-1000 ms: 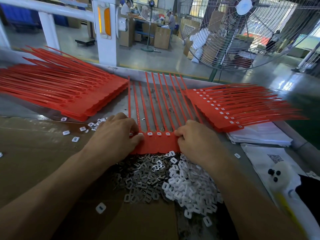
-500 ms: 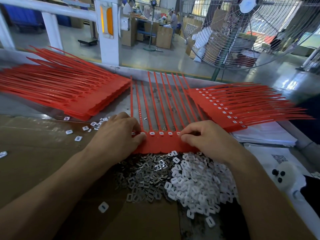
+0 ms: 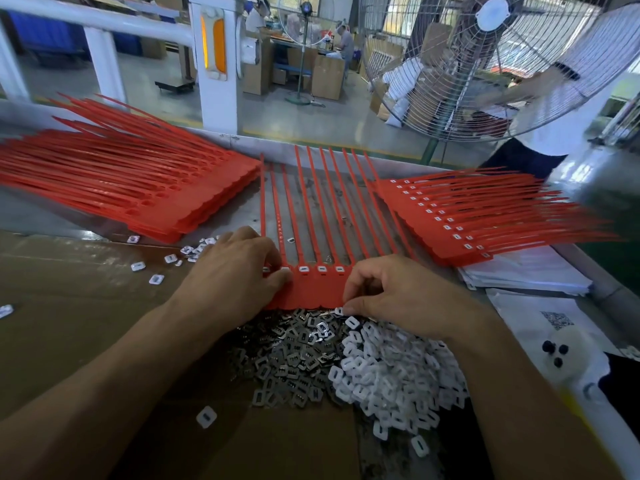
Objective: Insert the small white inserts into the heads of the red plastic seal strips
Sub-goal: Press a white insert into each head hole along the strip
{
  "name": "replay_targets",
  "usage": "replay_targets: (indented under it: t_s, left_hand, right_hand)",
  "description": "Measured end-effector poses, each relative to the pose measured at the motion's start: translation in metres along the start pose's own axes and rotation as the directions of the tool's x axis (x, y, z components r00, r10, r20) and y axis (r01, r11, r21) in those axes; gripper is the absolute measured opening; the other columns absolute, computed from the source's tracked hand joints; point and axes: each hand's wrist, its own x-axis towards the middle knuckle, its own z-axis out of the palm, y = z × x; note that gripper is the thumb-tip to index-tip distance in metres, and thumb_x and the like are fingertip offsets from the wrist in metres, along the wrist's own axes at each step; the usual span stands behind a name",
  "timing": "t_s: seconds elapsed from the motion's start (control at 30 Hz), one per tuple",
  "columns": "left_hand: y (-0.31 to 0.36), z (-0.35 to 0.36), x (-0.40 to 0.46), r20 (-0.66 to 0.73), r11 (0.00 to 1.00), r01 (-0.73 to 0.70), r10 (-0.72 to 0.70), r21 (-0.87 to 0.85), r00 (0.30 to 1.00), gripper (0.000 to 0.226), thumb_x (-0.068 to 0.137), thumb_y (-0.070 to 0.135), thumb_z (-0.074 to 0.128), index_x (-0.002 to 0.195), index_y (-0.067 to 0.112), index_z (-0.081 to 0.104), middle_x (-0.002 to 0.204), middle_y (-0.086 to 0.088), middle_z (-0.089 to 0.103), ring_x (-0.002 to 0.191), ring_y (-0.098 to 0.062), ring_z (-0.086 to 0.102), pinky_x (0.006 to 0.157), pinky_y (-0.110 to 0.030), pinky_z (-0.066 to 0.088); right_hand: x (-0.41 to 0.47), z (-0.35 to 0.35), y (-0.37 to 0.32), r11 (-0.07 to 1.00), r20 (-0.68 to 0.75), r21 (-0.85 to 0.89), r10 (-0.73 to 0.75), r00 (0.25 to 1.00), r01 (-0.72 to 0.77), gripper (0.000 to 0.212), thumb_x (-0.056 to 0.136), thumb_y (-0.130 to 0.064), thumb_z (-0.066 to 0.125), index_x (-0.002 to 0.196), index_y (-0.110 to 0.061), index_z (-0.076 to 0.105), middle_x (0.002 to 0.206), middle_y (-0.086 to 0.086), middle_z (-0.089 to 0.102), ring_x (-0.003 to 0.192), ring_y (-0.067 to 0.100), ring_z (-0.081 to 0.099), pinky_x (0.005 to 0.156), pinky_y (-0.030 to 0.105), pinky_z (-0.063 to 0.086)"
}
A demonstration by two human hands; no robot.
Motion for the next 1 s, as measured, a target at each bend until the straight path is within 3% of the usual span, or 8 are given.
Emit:
replay_targets:
  t_s: [0.17,0.3,0.43,0.63,0.8,0.9,1.0]
  left_hand:
    - [0.000,0.000,0.000,-0.002,1.000,-0.003,0.003,0.001,1.000,0.026,0.090,0.053,0.062,0.105,0.033,0.069,0.114,0.006,0.056,0.115,-0.017,0.051,0.100,-0.038,0.043]
    - [0.001,-0.001,0.000,-0.007,1.000,-0.007,0.007,0.004,1.000,0.027,0.090,0.054,0.062,0.105,0.033,0.069,0.114,0.007,0.055,0.112,-0.016,0.051,0.099,-0.038,0.043]
    - [0.001,-0.001,-0.001,-0.006,1.000,-0.004,0.004,0.003,1.000,0.027,0.090,0.054,0.062,0.107,0.034,0.068,0.115,0.008,0.055,0.113,-0.015,0.051,0.099,-0.037,0.043]
    - [0.000,-0.001,-0.001,-0.002,1.000,-0.003,0.003,0.003,1.000,0.026,0.091,0.054,0.062,0.106,0.034,0.069,0.115,0.008,0.055,0.114,-0.015,0.050,0.099,-0.036,0.042]
    - [0.000,0.000,-0.001,-0.009,1.000,-0.009,0.009,0.005,1.000,0.025,0.090,0.053,0.062,0.105,0.034,0.068,0.114,0.008,0.055,0.113,-0.015,0.051,0.100,-0.037,0.042]
    - [0.000,0.000,-0.001,-0.006,1.000,-0.008,0.008,0.004,1.000,0.026,0.090,0.054,0.062,0.106,0.034,0.068,0.115,0.008,0.054,0.114,-0.015,0.051,0.100,-0.036,0.042]
    - [-0.001,0.000,-0.001,-0.002,1.000,-0.006,0.006,0.009,1.000,0.027,0.091,0.054,0.061,0.108,0.034,0.068,0.116,0.009,0.054,0.114,-0.014,0.050,0.100,-0.035,0.042]
  right_hand:
    - [0.000,-0.001,0.003,0.999,-0.061,0.046,0.002,0.998,0.001,0.009,0.089,-0.028,0.080,0.085,-0.027,0.072,0.077,-0.014,0.073,0.068,-0.002,0.065,0.059,0.012,0.045]
    - [0.001,0.003,0.004,0.997,-0.195,0.069,-0.003,0.981,0.017,0.008,0.093,-0.029,0.076,0.088,-0.030,0.069,0.084,-0.011,0.073,0.073,0.001,0.067,0.062,0.012,0.047]
    - [0.005,0.006,0.004,0.991,-0.288,0.116,-0.031,0.957,0.067,0.010,0.096,-0.021,0.071,0.092,-0.030,0.072,0.086,-0.010,0.074,0.079,0.002,0.067,0.074,0.023,0.051]
    - [0.007,0.006,0.010,0.987,-0.372,0.160,0.059,0.927,0.001,0.009,0.093,-0.028,0.077,0.099,-0.034,0.077,0.091,-0.015,0.073,0.084,-0.001,0.068,0.082,0.030,0.055]
    - [0.009,0.008,0.014,0.983,-0.395,0.184,0.078,0.915,-0.004,0.010,0.096,-0.028,0.072,0.095,-0.036,0.078,0.081,-0.022,0.073,0.070,-0.006,0.065,0.071,0.025,0.050]
    - [0.011,0.006,0.016,0.961,-0.475,0.276,0.123,0.871,0.015,0.014,0.098,-0.024,0.069,0.090,-0.031,0.077,0.079,-0.008,0.076,0.065,0.009,0.069,0.059,0.028,0.053]
    - [0.012,0.001,0.022,0.939,-0.550,0.340,0.162,0.819,0.043,0.016,0.098,-0.019,0.068,0.092,-0.030,0.078,0.076,-0.008,0.076,0.061,0.003,0.065,0.056,0.024,0.053]
